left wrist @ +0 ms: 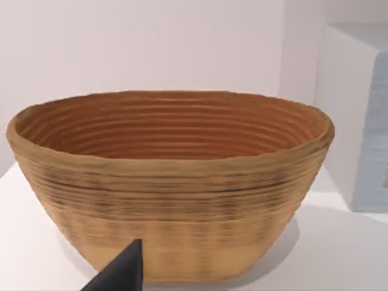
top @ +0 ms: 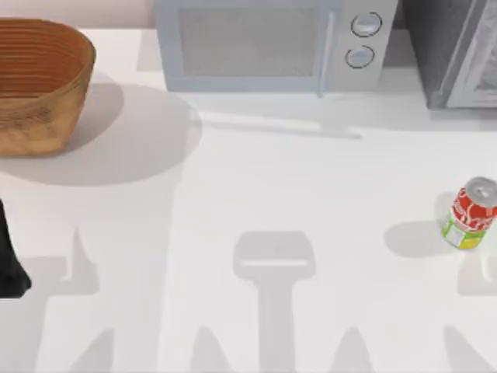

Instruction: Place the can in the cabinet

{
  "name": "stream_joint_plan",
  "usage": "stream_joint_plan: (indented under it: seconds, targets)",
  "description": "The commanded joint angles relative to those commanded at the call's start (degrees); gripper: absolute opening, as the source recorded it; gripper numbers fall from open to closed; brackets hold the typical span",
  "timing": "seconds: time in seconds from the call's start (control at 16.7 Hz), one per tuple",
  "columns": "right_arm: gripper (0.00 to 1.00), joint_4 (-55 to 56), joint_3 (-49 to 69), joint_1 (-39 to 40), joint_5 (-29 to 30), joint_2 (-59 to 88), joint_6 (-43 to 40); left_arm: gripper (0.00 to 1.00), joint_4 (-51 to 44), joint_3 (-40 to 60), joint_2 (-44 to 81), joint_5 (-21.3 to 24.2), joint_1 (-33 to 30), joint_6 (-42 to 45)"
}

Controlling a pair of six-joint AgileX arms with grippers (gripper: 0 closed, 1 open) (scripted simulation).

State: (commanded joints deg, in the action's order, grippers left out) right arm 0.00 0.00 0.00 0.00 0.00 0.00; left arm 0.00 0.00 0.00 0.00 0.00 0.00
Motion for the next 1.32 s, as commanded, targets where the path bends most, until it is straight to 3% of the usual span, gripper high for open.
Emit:
stream_joint_plan:
  seconds: [0.24,0.48,1.32]
  targets:
    - [1.0,1.5,0.1,0.4,0.4,1.6,0.1,1.0,0.0,0.0,0.0,0.0,0.0,0.0]
    - [1.0,9.9,0.6,2.5,2.6,11.3,0.9,1.0,0.0,0.0,0.0,0.0,0.0,0.0]
    - [1.0,64.7,1.6,17.3,17.6,79.3,6.1,1.0,0.0,0.0,0.0,0.0,0.0,0.0]
